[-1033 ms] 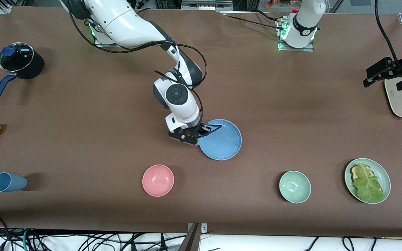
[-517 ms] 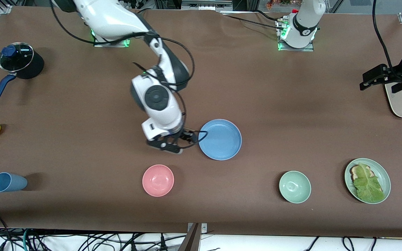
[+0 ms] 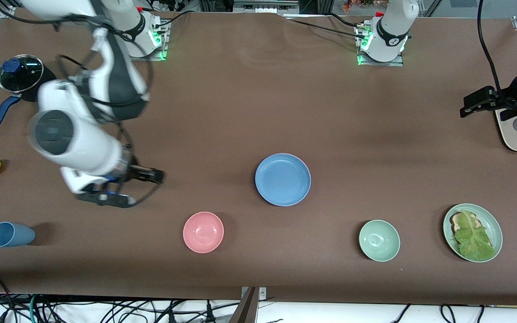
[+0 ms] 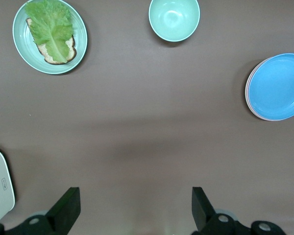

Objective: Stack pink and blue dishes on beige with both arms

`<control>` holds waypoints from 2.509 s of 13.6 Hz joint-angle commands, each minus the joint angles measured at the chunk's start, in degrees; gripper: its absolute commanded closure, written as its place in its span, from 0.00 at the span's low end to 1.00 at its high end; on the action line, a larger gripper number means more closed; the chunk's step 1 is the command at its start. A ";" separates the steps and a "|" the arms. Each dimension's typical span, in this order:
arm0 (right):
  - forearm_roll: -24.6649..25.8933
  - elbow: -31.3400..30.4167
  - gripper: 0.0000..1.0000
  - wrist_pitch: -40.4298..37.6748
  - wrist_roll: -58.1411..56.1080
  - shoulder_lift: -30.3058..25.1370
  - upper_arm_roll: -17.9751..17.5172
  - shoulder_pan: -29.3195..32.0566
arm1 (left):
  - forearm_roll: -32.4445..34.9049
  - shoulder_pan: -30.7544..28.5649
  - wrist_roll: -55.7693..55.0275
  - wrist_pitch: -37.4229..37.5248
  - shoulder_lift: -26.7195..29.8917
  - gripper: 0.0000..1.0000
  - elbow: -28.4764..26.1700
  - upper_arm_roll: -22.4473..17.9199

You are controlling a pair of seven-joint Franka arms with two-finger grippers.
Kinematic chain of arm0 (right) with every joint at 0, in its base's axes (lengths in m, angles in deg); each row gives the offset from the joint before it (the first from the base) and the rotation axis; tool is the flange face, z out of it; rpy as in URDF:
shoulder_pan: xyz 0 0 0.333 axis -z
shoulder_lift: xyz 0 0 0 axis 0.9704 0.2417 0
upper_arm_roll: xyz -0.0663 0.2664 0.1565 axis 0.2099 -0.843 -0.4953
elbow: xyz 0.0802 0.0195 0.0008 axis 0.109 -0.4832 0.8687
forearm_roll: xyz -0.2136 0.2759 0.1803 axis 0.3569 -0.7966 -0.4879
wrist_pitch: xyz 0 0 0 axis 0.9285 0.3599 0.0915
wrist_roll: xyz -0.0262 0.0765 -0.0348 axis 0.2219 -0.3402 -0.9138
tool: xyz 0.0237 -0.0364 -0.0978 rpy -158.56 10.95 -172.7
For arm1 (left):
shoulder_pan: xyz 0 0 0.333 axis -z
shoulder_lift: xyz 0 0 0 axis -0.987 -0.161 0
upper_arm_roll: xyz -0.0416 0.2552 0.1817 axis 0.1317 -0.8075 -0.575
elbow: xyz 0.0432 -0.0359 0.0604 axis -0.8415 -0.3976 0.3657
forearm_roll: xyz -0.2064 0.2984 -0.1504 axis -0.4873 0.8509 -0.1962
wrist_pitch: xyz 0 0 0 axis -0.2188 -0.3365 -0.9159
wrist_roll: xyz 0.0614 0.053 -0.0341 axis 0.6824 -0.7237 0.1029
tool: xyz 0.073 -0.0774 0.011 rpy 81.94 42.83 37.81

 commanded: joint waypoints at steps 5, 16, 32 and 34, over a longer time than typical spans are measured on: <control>-1.32 -20.39 0.00 -0.06 -9.02 -20.20 -0.39 6.84 | -0.64 -0.59 -0.23 0.35 0.55 0.00 -0.39 0.19; 2.46 -22.37 0.00 -1.36 -9.37 -24.19 -6.19 12.03 | -0.72 -0.59 -0.23 0.35 0.55 0.00 -0.12 0.19; 1.93 -20.35 0.00 -3.90 -9.37 -23.75 -5.93 12.47 | -0.72 -0.41 -0.23 0.26 0.37 0.00 0.14 0.19; 1.93 -20.35 0.00 -3.91 -9.37 -23.75 -5.93 12.47 | -0.72 -0.41 -0.23 0.26 0.29 0.00 0.14 0.19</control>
